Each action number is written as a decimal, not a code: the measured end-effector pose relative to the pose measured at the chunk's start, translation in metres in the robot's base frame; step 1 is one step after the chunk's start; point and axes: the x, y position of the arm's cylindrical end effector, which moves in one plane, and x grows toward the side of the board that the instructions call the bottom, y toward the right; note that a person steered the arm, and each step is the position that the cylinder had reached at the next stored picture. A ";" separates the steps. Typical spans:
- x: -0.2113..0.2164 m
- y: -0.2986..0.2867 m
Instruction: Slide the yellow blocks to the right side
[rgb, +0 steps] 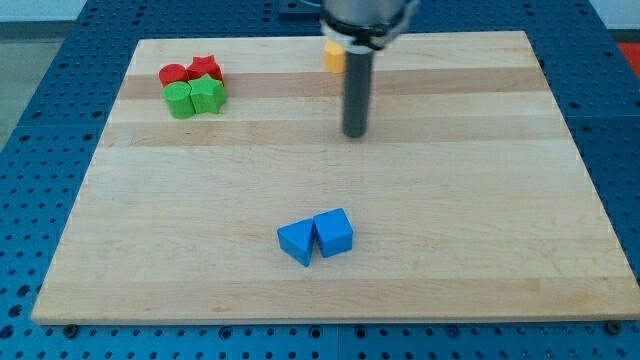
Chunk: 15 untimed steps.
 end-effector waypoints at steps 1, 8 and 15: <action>-0.037 -0.051; -0.188 0.103; -0.092 0.040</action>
